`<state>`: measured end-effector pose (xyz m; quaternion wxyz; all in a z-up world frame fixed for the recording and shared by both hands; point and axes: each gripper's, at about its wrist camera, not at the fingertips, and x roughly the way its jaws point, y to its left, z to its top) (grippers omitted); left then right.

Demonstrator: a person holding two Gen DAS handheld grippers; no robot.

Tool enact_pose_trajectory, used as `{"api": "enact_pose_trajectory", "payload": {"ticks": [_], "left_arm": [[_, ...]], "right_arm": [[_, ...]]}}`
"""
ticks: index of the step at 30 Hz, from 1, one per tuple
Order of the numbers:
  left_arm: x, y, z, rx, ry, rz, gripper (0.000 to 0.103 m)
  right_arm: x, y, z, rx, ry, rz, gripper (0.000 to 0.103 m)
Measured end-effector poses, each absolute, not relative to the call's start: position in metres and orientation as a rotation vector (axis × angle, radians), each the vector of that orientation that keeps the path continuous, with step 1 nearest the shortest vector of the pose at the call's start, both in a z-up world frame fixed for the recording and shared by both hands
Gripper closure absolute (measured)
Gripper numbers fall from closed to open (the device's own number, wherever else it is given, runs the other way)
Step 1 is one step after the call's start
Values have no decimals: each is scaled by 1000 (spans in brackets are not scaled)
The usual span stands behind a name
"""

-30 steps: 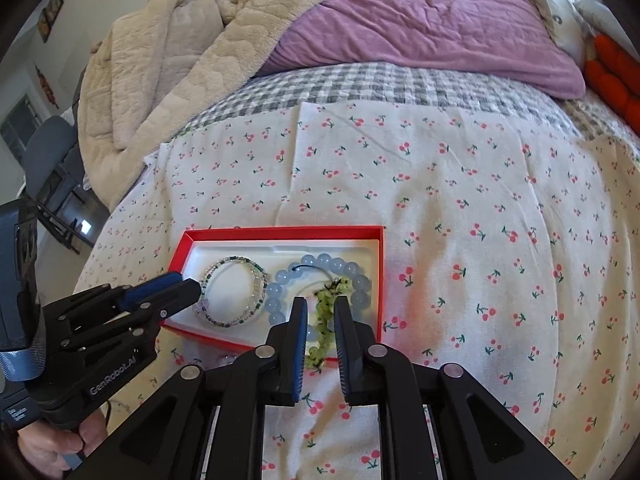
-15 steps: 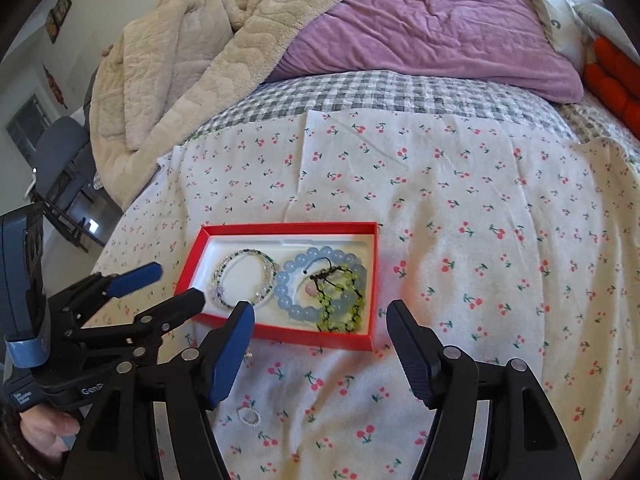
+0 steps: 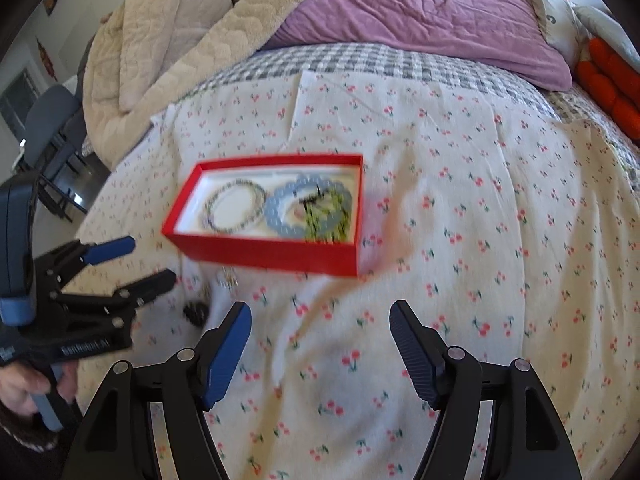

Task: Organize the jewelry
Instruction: 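Move both tools back toward the remaining rings and black charm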

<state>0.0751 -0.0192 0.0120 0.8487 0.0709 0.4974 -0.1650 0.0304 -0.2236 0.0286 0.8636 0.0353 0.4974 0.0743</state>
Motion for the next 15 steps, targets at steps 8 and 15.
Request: {"api": "enact_pose_trajectory", "payload": {"ticks": [8, 15], "left_arm": [[58, -8, -2, 161, 1086, -366, 21], [41, -10, -13, 195, 1109, -406, 21]], "right_arm": [[8, -216, 7, 63, 1137, 135, 30], [-1, -205, -3, 3, 1173, 146, 30]]}}
